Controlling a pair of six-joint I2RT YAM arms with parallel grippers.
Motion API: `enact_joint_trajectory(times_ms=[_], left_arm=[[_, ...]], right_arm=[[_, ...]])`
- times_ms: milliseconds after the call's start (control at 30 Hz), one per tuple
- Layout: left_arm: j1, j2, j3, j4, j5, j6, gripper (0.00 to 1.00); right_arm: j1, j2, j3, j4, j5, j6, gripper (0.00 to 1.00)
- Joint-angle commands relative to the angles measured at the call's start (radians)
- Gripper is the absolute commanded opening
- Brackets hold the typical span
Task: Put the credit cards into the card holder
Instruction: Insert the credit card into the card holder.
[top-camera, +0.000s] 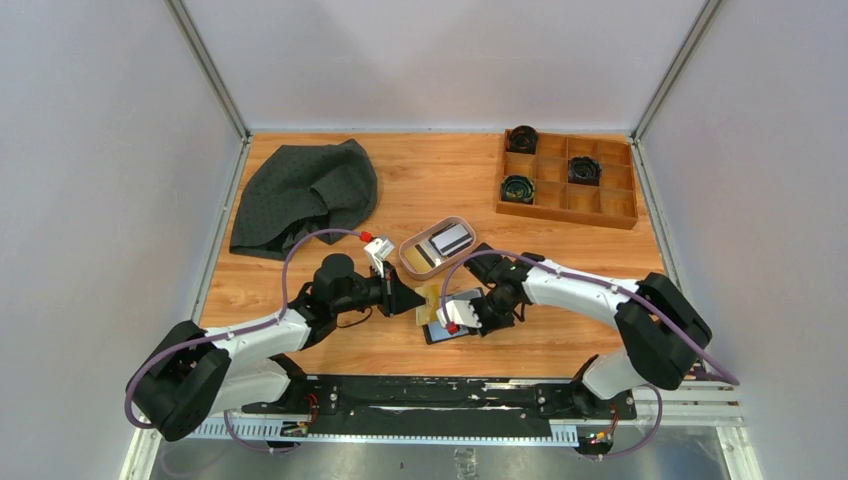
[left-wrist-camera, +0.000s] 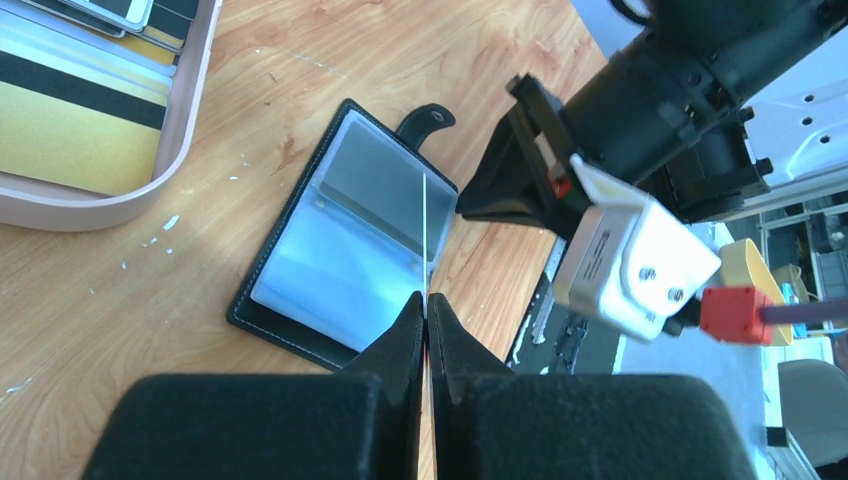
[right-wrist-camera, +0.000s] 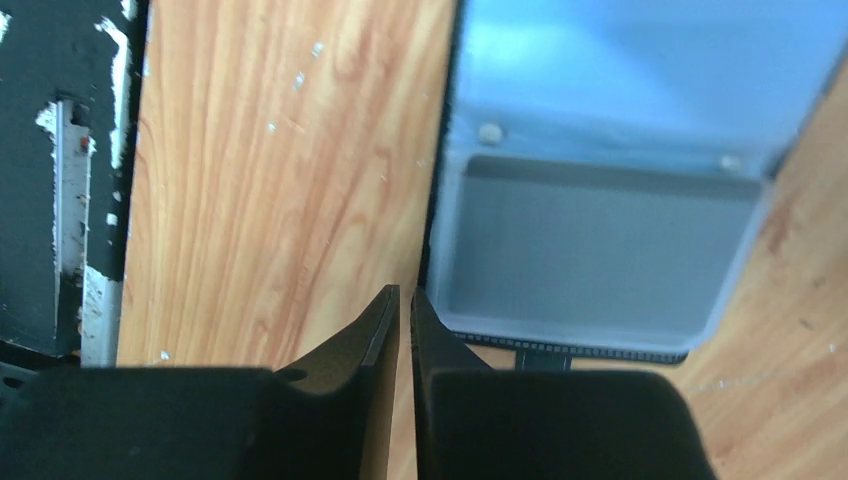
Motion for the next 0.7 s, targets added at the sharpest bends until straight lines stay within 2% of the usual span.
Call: enact_joint_trajectory(times_ms=[0, 167, 300, 667], left_arm=[[0.005, 0.014, 0.003, -0.001, 0.004, 0.007, 0.0], [0.005, 0.023, -0.001, 0.041, -0.01, -0.061, 0.0], [0.004, 0.012, -0.053, 0.129, -0.043, -0.148, 0.0], [-0.006, -0.017, -0.226, 0.413, -0.164, -0.367, 0.0]], right_arm=[[-0.074, -0.046, -0.011, -0.044, 0.013, -0.027, 0.12], [-0.095, -0.074, 0.049, -0.134, -0.156, -0.027, 0.16], [-0.118, -0.06, 0.109, -0.211, -0.233, -0.011, 0.17], [-0.305, -0.055, 0.194, -0.246, -0.454, 0.097, 0.17]])
